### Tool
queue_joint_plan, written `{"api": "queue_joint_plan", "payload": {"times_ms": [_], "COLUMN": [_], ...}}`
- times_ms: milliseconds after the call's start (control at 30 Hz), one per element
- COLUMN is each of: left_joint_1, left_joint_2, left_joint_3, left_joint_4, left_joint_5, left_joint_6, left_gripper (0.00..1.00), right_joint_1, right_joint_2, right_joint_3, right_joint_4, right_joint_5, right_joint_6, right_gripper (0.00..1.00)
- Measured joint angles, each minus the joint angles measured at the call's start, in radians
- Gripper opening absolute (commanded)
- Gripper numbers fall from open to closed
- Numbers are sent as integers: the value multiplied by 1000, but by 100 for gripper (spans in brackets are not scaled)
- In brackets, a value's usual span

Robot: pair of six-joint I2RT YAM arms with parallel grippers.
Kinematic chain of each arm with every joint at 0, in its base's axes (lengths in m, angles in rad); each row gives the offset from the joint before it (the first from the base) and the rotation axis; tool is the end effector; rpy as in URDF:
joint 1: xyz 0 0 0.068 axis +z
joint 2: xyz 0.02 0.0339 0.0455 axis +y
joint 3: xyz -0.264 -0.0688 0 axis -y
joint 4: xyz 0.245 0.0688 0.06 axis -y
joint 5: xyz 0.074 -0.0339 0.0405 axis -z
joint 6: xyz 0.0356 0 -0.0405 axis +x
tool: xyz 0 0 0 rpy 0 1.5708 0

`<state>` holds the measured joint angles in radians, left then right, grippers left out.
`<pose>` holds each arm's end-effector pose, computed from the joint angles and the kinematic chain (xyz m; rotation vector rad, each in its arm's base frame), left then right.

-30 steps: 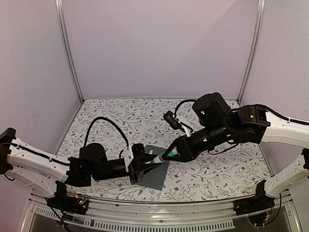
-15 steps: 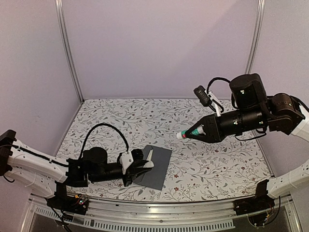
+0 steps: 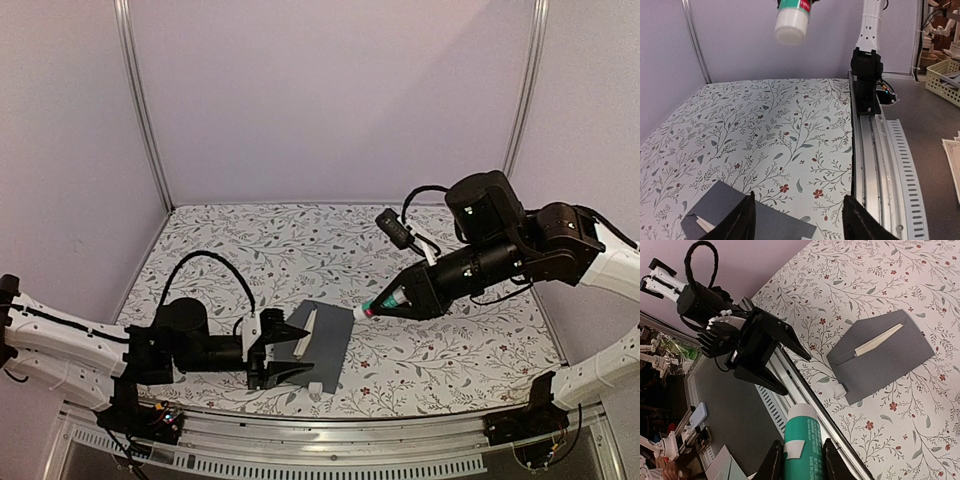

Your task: Place the letter into the envelope and seal it

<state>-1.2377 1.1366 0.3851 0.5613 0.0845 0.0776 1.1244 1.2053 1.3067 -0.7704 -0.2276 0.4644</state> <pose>0.0745 -0.2244 0.2089 1.1829 1.4259 -0.9035 0.1001 0.2277 0.3771 -0.9258 2.2828 1.0466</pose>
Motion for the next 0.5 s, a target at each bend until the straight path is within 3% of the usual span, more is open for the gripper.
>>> {"api": "queue_joint_plan", "payload": {"times_ms": [133, 267, 500], "left_joint_1": [0, 1, 5], "left_joint_2": [-35, -51, -56], "left_joint_3": [-5, -23, -31], "left_joint_4": [1, 2, -6], "left_joint_5": [67, 52, -16], "left_joint_6": [-3, -5, -31], "left_gripper": [56, 62, 70], "right_joint_1": [0, 0, 0], "right_joint_2": [50, 73, 76], "right_joint_3": [-29, -39, -95], "right_joint_4": [34, 61, 128], "right_joint_5": [-61, -70, 81], "right_joint_6": [-36, -51, -32], "right_gripper": [0, 0, 0]}}
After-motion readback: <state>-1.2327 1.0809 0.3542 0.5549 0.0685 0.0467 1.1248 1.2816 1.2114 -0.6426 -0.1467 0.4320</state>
